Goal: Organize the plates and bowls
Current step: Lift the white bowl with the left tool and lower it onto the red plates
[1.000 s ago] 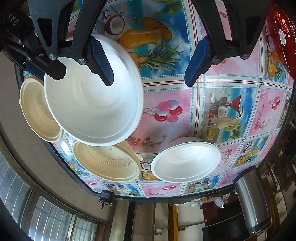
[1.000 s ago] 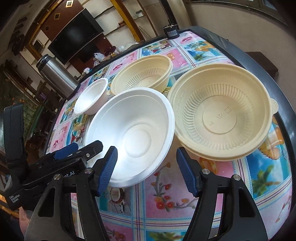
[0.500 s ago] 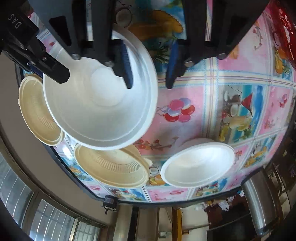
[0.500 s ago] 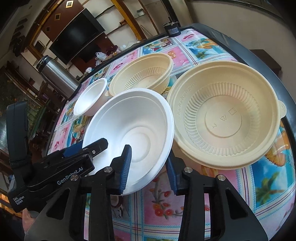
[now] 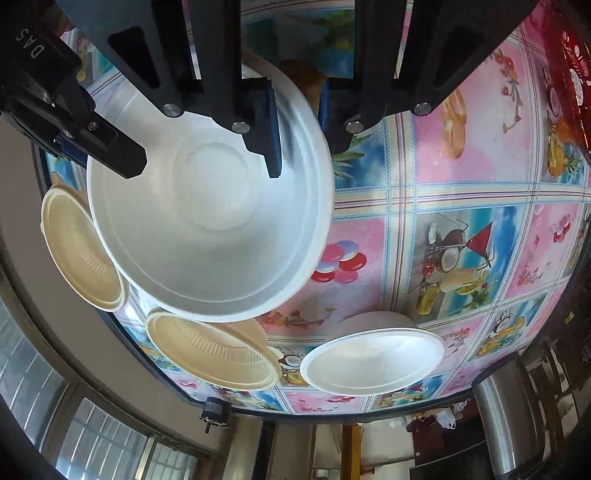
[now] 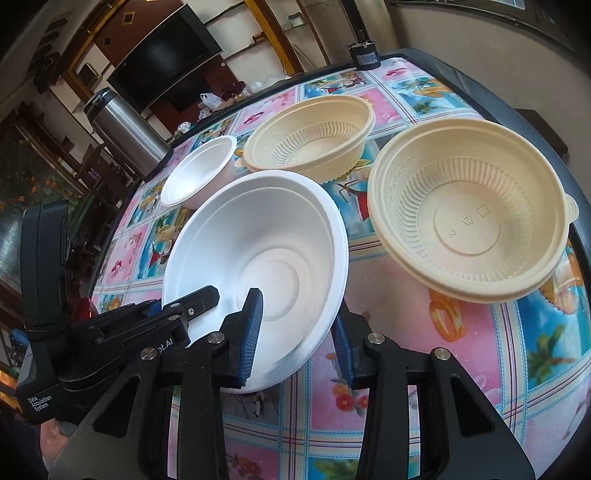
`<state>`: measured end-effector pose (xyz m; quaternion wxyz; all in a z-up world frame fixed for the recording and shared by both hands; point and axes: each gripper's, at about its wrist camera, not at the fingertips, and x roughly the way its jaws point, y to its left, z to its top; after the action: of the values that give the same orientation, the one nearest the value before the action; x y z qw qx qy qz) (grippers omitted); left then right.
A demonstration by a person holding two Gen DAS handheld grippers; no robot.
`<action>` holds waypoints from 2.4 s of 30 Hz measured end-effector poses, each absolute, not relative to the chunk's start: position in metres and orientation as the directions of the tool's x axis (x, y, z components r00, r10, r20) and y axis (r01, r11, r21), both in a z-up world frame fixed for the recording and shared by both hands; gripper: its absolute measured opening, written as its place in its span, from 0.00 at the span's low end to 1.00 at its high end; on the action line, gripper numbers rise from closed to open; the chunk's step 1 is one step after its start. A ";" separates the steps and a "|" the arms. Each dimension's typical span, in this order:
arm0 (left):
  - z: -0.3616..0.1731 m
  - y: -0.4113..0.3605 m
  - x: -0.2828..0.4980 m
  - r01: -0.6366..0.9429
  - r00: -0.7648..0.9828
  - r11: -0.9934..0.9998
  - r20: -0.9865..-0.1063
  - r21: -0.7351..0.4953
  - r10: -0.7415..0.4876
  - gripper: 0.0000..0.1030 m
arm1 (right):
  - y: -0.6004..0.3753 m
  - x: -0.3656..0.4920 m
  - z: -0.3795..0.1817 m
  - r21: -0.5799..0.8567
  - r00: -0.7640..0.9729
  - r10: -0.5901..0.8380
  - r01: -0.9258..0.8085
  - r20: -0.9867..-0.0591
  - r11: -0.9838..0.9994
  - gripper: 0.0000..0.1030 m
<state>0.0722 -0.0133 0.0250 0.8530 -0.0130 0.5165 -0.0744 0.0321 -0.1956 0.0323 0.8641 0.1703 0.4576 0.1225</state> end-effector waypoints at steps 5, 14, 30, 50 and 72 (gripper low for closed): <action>0.033 0.001 0.052 0.098 0.488 0.991 -0.864 -0.089 -0.126 0.16 | -0.180 0.017 0.036 0.393 0.548 0.373 -0.087 -0.749 0.916 0.36; 0.035 0.040 0.009 0.047 0.515 0.995 -0.852 -0.083 -0.095 0.16 | -0.142 -0.011 0.037 0.390 0.525 0.414 -0.162 -0.744 0.906 0.36; 0.062 0.118 -0.031 -0.080 0.587 0.995 -0.809 -0.064 -0.005 0.16 | -0.053 -0.045 0.064 0.370 0.505 0.474 -0.298 -0.721 0.880 0.36; 0.073 0.219 -0.057 -0.242 0.602 0.968 -0.792 -0.063 0.099 0.16 | 0.062 -0.044 0.083 0.324 0.446 0.528 -0.457 -0.723 0.829 0.36; 0.036 0.302 -0.061 -0.374 0.510 0.924 -0.850 -0.079 0.134 0.17 | 0.170 -0.029 0.049 0.294 0.320 0.521 -0.548 -0.792 0.783 0.41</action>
<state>-0.0613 0.3016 0.0359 0.8595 -0.1270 0.4725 0.1477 -0.0290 0.1701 0.0492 0.8122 -0.0141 0.4816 0.3289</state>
